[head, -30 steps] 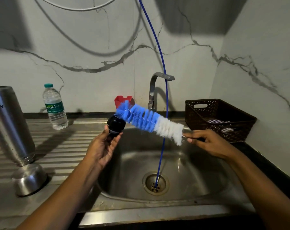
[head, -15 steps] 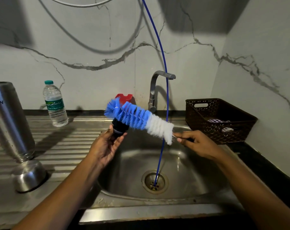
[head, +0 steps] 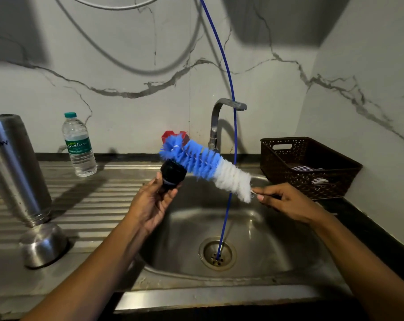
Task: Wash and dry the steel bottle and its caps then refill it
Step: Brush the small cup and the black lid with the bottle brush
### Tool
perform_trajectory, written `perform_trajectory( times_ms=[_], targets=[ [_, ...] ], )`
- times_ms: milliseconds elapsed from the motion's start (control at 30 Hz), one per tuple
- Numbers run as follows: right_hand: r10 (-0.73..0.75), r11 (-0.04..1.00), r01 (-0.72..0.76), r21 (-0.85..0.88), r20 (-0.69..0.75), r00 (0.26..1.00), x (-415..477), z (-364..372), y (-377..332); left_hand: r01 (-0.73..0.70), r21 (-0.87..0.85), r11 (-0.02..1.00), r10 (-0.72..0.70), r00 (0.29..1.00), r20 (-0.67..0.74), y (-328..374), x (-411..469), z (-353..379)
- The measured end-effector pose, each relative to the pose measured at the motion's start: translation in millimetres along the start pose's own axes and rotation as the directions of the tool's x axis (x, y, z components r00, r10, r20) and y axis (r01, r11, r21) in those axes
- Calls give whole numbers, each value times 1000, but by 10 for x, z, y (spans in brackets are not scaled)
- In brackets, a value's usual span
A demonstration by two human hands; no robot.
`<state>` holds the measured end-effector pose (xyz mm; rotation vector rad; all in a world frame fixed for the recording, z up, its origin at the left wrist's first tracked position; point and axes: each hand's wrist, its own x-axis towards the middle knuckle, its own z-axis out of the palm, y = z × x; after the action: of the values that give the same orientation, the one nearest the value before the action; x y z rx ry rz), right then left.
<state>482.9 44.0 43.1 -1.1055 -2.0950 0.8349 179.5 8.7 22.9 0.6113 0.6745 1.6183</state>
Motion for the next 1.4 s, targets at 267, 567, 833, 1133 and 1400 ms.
perform_trajectory(
  times_ms=[267, 567, 833, 1133, 1400],
  targets=[
    [-3, 1000, 3, -11, 20, 1000, -39, -13, -28, -35, -39, 999, 33, 998, -45, -6, 30, -81],
    [39, 999, -34, 40, -132, 990, 19, 6, 144, -36, -28, 999, 39, 992, 117, -12, -4, -56],
    [213, 877, -4, 481, -382, 899, 125, 146, -270, -20, 33, 999, 11, 970, 241, -47, -82, -35],
    [295, 818, -125, 562, -221, 930, 452, 735, -734, -53, 151, 987, 8, 958, 288, -84, -46, -94],
    [322, 814, -211, 540, -118, 939, 422, 856, -824, -290, 304, 907, 193, 930, 311, -165, -28, -86]
  ],
)
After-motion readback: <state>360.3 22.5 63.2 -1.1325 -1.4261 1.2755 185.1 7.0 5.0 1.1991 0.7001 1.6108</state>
